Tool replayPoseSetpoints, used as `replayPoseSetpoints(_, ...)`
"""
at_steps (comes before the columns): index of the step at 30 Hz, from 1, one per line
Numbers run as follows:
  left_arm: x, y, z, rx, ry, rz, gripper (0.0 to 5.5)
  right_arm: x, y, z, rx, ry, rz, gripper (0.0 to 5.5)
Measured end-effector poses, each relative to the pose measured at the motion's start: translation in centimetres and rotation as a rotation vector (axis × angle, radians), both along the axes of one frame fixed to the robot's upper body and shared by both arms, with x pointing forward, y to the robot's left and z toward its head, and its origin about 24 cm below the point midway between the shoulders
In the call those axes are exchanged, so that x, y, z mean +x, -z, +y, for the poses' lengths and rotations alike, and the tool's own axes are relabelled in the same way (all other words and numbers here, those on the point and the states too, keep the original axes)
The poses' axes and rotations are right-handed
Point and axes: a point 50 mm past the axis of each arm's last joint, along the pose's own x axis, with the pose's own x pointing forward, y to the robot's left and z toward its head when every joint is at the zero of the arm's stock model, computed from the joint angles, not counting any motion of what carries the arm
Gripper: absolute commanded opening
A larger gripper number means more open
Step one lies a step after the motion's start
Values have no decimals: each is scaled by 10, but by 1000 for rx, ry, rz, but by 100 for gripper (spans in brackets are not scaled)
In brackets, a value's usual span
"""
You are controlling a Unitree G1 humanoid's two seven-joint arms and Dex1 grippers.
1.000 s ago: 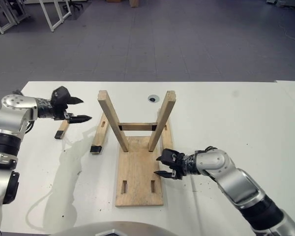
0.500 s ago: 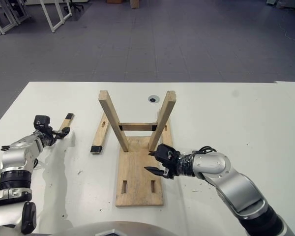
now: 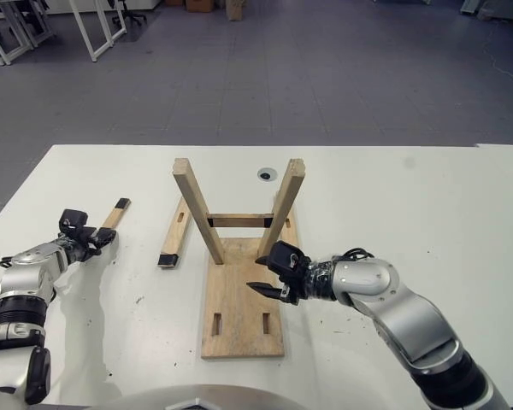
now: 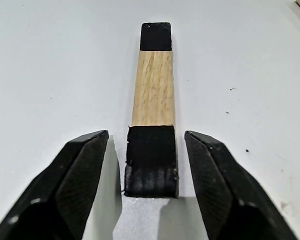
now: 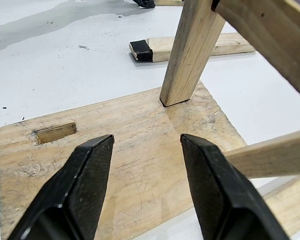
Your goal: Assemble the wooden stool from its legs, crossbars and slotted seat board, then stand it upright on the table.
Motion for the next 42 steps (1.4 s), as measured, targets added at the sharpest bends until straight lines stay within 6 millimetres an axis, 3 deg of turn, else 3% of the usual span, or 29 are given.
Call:
replayPoseSetpoints(6, -7, 6, -3, -24, -9, -24, 133, 1, -3, 2, 12, -10, 8, 246)
replayPoseSetpoints(12, -17, 12, -1, -72, -121, -88, 130, 5, -8, 0, 18, 14, -17, 246)
replayPoseSetpoints(17, -53, 5, -46, -114, -189, -311, 130, 10, -10, -3, 67, 72, 2, 246)
replayPoseSetpoints(20, -50, -45, -78, -113, -126, -544, 130, 21, -26, 0, 227, 139, 32, 246)
replayPoseSetpoints(23, -50, -113, -113, -51, -5, -841, 130, 43, -61, 7, 548, 223, 68, 246)
replayPoseSetpoints(25, -55, -172, -142, -8, 138, -1131, 130, 58, -90, 19, 775, 244, 121, 246)
replayPoseSetpoints(26, -55, -176, -147, -9, 165, -1151, 130, 61, -91, 22, 815, 254, 165, 246)
replayPoseSetpoints(28, -56, -172, -162, -58, 258, -1126, 130, 71, -91, 28, 895, 307, 268, 246)
replayPoseSetpoints(33, -58, -161, -188, -179, 438, -1037, 130, 75, -101, 43, 955, 293, 360, 246)
replayPoseSetpoints(42, -55, -151, -190, -203, 479, -972, 130, 72, -121, 48, 992, 214, 378, 246)
